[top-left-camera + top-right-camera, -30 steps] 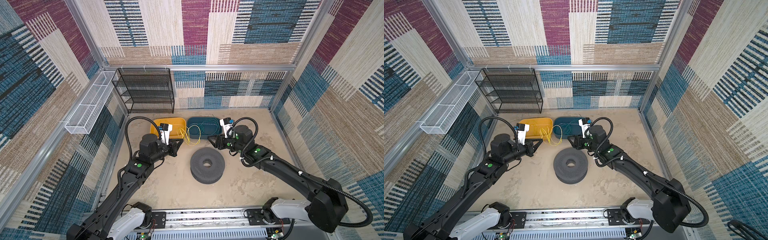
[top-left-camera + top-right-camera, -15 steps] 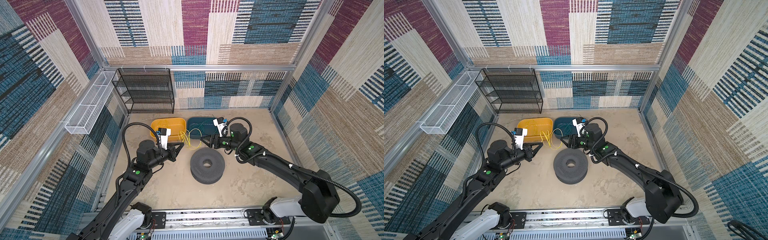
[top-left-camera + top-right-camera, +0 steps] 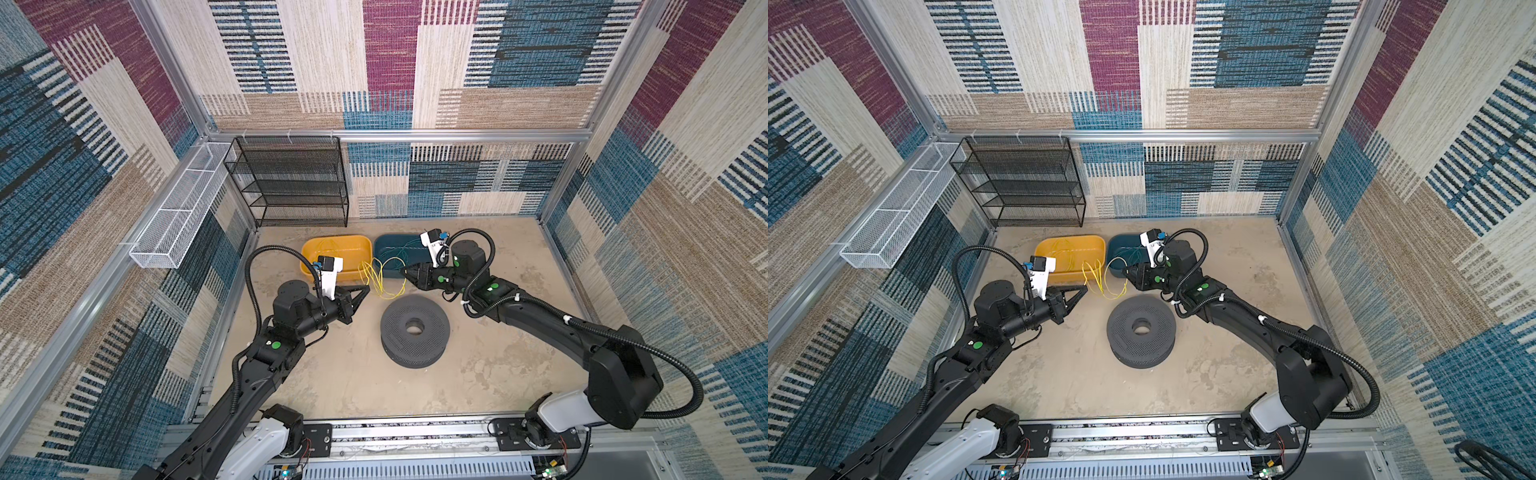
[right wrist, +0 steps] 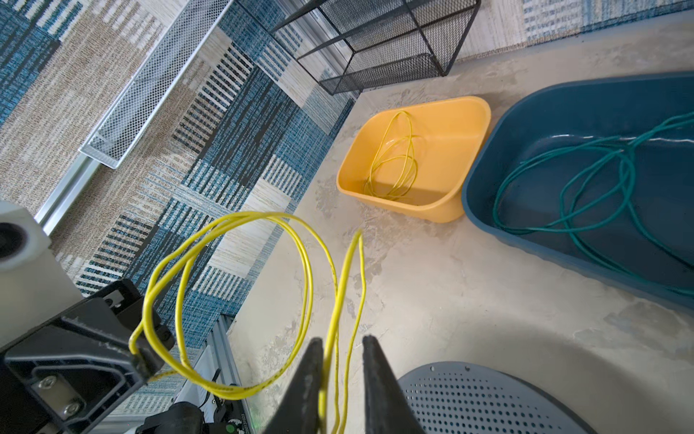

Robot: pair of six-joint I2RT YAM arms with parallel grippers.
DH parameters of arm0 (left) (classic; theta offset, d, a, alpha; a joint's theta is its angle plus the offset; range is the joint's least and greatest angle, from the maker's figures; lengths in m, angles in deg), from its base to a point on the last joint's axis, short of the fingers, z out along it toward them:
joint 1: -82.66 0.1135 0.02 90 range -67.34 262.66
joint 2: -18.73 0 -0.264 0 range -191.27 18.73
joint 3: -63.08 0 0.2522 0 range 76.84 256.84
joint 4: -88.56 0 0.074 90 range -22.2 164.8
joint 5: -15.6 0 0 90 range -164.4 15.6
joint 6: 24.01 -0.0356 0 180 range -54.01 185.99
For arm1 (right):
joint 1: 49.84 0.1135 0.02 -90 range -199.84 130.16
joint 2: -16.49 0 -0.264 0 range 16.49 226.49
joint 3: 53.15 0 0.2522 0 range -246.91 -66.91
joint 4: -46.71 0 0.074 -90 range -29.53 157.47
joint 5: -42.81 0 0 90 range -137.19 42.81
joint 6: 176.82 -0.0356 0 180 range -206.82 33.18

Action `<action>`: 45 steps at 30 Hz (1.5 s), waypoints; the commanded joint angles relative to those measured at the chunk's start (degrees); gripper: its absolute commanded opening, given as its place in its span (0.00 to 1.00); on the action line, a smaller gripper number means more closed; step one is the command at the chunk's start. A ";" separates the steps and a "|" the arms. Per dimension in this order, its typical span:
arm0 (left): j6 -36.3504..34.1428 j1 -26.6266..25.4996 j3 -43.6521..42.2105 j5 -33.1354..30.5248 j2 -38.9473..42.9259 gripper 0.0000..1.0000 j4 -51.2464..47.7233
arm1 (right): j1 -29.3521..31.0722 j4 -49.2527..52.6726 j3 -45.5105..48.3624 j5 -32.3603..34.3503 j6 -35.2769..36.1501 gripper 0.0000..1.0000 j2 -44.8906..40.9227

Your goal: Wrap the cables

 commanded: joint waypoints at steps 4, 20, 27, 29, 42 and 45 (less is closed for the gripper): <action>0.88 -0.11 -0.12 1.74 0.12 0.00 1.74 | -0.21 1.61 -1.44 8.69 2.45 0.00 -2.21; 1.69 -2.53 -4.37 0.90 1.61 0.00 1.74 | -17.58 4.57 -6.76 20.10 3.20 0.00 -13.93; 1.42 -3.89 -6.30 -0.86 1.96 0.00 1.08 | -26.45 3.63 -10.80 19.86 0.44 0.00 -15.33; 1.24 -4.09 -6.64 -1.75 2.58 0.00 0.47 | -28.16 3.44 -12.00 20.00 -0.34 0.00 -15.32; 3.13 -4.35 -8.74 -24.18 9.03 0.00 -11.80 | -34.30 4.42 -16.41 23.26 -2.84 0.00 -16.07; 5.54 -4.14 -9.27 -33.59 12.70 0.00 -15.98 | -35.10 4.64 -16.24 23.45 -3.01 0.00 -16.41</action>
